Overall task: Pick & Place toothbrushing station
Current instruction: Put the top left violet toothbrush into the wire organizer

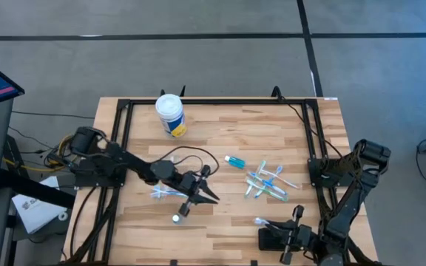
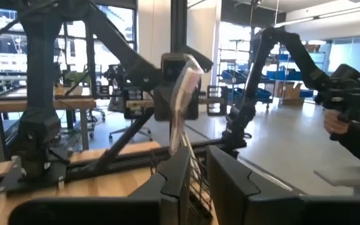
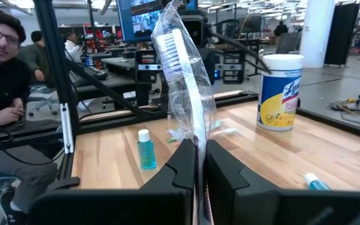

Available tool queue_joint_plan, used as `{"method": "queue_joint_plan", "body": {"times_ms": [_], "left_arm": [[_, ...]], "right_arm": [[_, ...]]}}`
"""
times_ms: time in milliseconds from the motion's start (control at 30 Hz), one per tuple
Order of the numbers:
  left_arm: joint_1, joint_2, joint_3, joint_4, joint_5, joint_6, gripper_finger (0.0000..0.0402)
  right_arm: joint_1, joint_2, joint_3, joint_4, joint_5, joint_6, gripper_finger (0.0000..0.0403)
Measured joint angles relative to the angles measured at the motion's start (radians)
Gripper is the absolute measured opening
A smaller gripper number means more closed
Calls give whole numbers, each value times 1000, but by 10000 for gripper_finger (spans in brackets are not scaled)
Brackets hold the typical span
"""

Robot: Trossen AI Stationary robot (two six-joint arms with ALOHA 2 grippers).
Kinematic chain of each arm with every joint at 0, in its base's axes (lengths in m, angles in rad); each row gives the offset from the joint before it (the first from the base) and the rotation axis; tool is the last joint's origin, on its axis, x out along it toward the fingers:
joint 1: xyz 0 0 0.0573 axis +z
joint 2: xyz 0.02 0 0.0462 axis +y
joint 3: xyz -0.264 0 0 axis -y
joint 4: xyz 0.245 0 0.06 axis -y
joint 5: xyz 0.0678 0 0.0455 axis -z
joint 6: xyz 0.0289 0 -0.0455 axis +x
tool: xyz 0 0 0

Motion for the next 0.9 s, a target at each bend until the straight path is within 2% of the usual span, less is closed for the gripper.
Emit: {"method": "queue_joint_plan", "body": {"times_ms": [467, 900], "left_arm": [[-2, 227, 281, -4, 30, 1, 53], [-19, 371, 478, -30, 53, 1, 118]], "right_arm": [[-13, 0, 0, 9, -26, -23, 13], [-22, 0, 0, 9, -27, -23, 12]]}}
